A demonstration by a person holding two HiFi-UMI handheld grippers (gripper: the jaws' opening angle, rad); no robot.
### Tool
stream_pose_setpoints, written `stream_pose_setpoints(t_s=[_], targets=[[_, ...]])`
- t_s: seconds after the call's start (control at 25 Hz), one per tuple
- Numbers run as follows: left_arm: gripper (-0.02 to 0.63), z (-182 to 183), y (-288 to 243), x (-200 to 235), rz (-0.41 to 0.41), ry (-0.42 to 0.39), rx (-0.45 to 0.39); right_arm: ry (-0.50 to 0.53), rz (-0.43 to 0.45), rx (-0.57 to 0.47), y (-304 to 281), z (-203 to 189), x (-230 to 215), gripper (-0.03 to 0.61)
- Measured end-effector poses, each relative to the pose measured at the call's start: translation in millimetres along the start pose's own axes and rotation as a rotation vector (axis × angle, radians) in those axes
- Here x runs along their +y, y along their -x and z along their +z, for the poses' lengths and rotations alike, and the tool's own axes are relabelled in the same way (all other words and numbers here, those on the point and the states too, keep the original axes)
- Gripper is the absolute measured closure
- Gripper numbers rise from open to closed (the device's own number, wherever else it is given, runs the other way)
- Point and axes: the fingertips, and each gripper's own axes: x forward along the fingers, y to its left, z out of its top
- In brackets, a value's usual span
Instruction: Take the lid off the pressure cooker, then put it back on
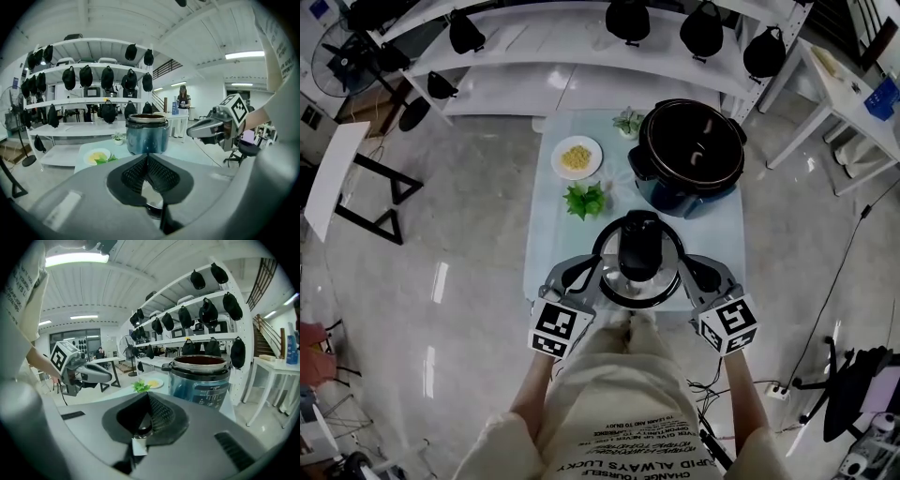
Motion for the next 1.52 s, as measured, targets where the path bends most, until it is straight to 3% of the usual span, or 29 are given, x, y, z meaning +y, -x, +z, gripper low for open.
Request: stream_pose_setpoints(t_s=[0.24, 0.6, 0.88, 0.96, 1.12, 1.24, 1.36, 1.52], targets=[[0.585, 9.0, 9.2, 4.0, 0.037, 0.007, -0.020, -0.004, -0.011, -0.037, 10.8, 13.5, -4.1, 0.572], [0.583, 14.9, 9.9, 1.9, 0.095, 0.034, -0.026, -0.008, 0.057, -0.068, 12.5, 19.6, -8.3, 0.571], [0.583, 24.6, 7.8, -12.3, 0.083, 0.066, -0.041, -0.028, 0.172, -0.127, 17.5, 31.6, -10.6, 0.566], [0.581, 27.2, 6.6, -18.6, 0.058, 0.076, -0.047, -0.021, 0.211, -0.138, 17.6, 33.9, -9.2, 0.515], [0.487, 30.3, 4.7, -26.7, 0.050, 0.025, -0.026, -0.009, 0.275, -0.148, 18.2, 35.9, -6.8, 0.442], [0.391, 32.2, 3.1, -36.4, 0.037, -0.041, -0.001, -0.025, 0.318, -0.163, 19.5, 37.6, -5.9, 0.353], [0.348, 32.5, 0.3, -40.4, 0.028, -0.053, 0.006, -0.010, 0.355, -0.152, 18.4, 34.4, -4.2, 0.318], [0.336, 24.7, -6.2, -43.6, 0.011, -0.092, 0.045, 0.013, 0.402, -0.121, 14.7, 23.5, -2.0, 0.299]])
